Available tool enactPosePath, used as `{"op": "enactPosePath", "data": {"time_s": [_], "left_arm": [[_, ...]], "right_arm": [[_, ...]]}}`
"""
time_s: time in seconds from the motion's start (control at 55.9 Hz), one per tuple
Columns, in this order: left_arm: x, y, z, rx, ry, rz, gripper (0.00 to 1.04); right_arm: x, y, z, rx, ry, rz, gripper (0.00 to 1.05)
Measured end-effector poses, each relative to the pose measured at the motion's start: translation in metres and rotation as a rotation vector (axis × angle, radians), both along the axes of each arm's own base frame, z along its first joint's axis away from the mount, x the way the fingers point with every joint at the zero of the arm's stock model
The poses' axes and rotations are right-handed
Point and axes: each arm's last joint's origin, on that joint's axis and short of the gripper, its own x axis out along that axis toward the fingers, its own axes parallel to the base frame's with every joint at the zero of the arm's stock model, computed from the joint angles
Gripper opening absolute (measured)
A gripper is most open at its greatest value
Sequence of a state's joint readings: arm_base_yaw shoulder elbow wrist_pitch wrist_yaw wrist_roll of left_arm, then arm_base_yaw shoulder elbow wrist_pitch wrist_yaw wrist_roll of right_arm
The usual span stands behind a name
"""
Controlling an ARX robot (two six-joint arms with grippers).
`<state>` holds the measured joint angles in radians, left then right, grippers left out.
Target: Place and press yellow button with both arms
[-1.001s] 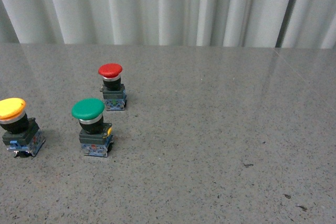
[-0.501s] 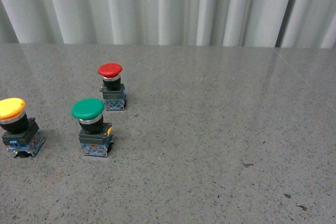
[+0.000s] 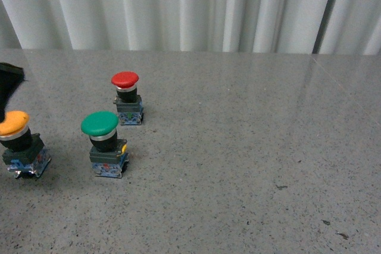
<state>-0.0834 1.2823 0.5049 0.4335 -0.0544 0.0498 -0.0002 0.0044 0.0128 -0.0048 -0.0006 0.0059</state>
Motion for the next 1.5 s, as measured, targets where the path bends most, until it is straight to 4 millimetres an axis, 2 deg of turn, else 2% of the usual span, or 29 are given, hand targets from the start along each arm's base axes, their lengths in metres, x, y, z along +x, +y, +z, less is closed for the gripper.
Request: {"op": "enactPosePath", "data": {"time_s": [0.179, 0.483, 0.626, 0.733, 0.858, 0.93, 1.019, 1.216, 1.395, 1.466, 1.502], "left_arm": [[0.012, -0.010, -0.018, -0.002, 0.075, -0.055, 0.98], [0.015, -0.014, -0.027, 0.006, 0.075, -0.052, 0.98], [0.015, -0.014, -0.040, 0.014, 0.115, -0.045, 0.98], [0.014, -0.013, -0.044, 0.017, 0.130, -0.045, 0.84], [0.015, -0.014, -0.044, 0.017, 0.119, -0.045, 0.58], [0.015, -0.014, -0.044, 0.019, 0.121, -0.045, 0.51], [0.013, -0.015, -0.042, 0.021, 0.122, -0.048, 0.36], [0.005, -0.017, -0.022, 0.025, 0.076, -0.052, 0.34], [0.009, -0.035, 0.033, 0.007, -0.075, -0.108, 0.34], [0.019, -0.053, 0.059, -0.003, -0.147, -0.141, 0.34], [0.022, -0.061, 0.064, -0.010, -0.154, -0.159, 0.34]], "right_arm": [[0.000, 0.000, 0.000, 0.000, 0.000, 0.000, 0.98], [0.000, 0.000, 0.000, 0.000, 0.000, 0.000, 0.98], [0.000, 0.000, 0.000, 0.000, 0.000, 0.000, 0.98], [0.000, 0.000, 0.000, 0.000, 0.000, 0.000, 0.98], [0.000, 0.000, 0.000, 0.000, 0.000, 0.000, 0.98], [0.000, 0.000, 0.000, 0.000, 0.000, 0.000, 0.98], [0.000, 0.000, 0.000, 0.000, 0.000, 0.000, 0.98], [0.000, 0.000, 0.000, 0.000, 0.000, 0.000, 0.98], [0.000, 0.000, 0.000, 0.000, 0.000, 0.000, 0.98], [0.000, 0.000, 0.000, 0.000, 0.000, 0.000, 0.98], [0.000, 0.000, 0.000, 0.000, 0.000, 0.000, 0.98]]}}
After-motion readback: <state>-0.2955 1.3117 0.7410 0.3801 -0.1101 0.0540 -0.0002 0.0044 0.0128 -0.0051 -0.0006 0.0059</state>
